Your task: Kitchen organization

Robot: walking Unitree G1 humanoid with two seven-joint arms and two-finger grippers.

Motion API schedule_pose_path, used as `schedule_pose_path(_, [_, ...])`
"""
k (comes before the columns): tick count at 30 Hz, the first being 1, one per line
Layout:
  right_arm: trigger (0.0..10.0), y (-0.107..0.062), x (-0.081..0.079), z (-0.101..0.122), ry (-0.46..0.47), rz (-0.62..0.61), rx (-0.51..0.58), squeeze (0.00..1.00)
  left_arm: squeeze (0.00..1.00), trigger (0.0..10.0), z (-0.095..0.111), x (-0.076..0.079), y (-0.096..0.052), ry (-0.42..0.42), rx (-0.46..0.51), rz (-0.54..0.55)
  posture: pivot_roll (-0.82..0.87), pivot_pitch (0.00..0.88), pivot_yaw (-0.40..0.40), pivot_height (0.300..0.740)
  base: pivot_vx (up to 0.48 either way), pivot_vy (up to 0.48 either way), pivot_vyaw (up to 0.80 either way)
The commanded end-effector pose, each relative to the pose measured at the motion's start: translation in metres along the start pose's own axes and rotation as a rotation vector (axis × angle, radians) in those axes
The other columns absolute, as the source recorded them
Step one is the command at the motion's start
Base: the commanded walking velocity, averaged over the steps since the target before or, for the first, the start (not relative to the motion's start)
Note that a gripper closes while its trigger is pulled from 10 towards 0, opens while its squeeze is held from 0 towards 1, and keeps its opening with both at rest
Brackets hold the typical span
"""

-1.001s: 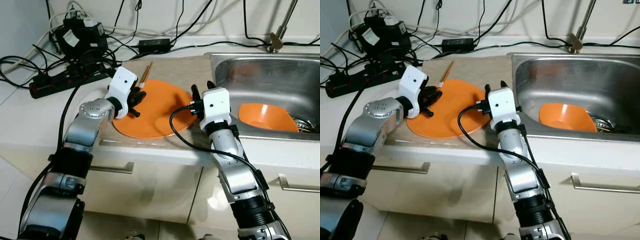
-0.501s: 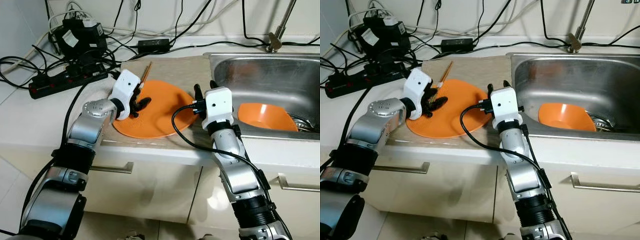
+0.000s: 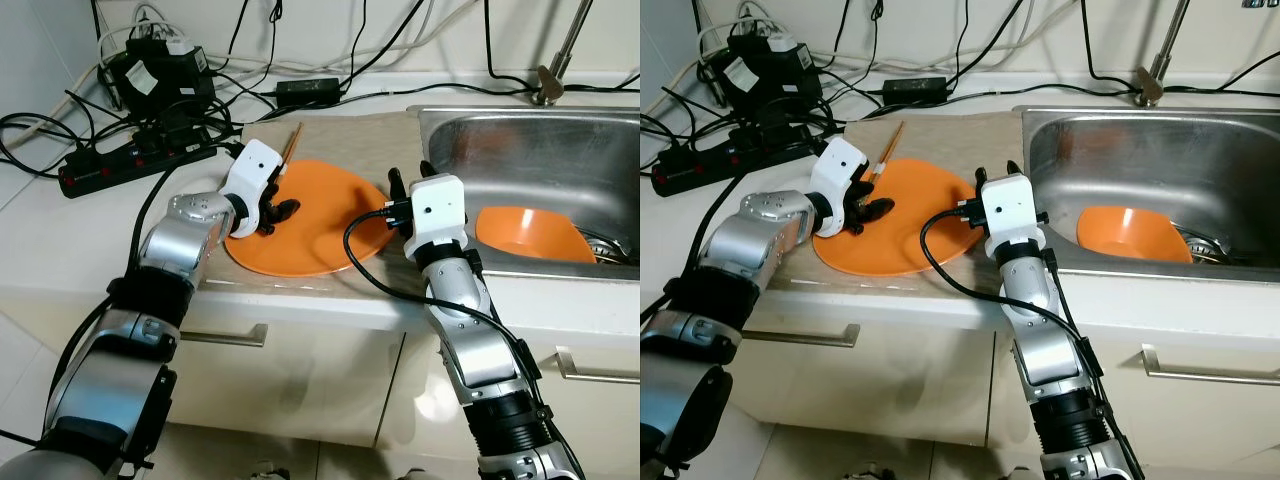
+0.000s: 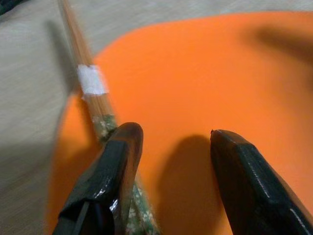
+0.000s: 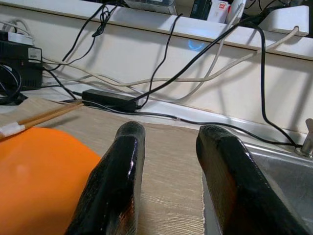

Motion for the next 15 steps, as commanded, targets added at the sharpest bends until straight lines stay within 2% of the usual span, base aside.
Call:
schedule_pose_path(1, [10.0,0.0013,0.0000,0.0030,0.000,0.000,0.008,0.00,0.00,10.0,-0.0261,-0.0010,0.0027,-0.053,-0.127,-0.019,-0.04,0.000,0.099,0.715,0.000,0.000,0.00])
schedule_pose_path(5, [10.0,0.0012,-0.0002,0.0029,0.000,0.001,0.007,0.00,0.00,10.0,-0.0336,-0.0001,0.0052,-0.071,-0.173,-0.039,-0.04,0.000,0.098,0.715,0.000,0.000,0.00])
schedule_pose_path(10, [10.0,0.0007,0.0000,0.0021,-0.001,0.000,0.004,0.00,0.00,10.0,-0.0327,0.0051,0.0061,-0.078,-0.175,-0.072,-0.04,0.000,0.099,0.715,0.000,0.000,0.00])
schedule_pose_path(11, [10.0,0.0005,0.0000,0.0016,-0.001,0.001,0.002,0.00,0.00,0.0,-0.0307,0.0062,0.0056,-0.061,-0.162,-0.078,-0.04,0.000,0.099,0.715,0.000,0.000,0.00])
schedule_pose_path(15, [10.0,0.0003,-0.0001,0.0007,-0.002,0.002,-0.001,0.00,0.00,0.0,-0.0290,0.0058,0.0044,-0.047,-0.153,-0.080,-0.04,0.000,0.098,0.715,0.000,0.000,0.00])
Point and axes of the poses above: a point about 5 cm out from each wrist's last joint towards the gripper, its own y axis pointing out of the wrist towards the gripper, its own z axis along the axis of the wrist's last joint, x = y × z, the point moved 2 cm from there along y, pointing out of the wrist towards the gripper, and after that the axes turned 8 degrees about -y, right-handed, at the moved point
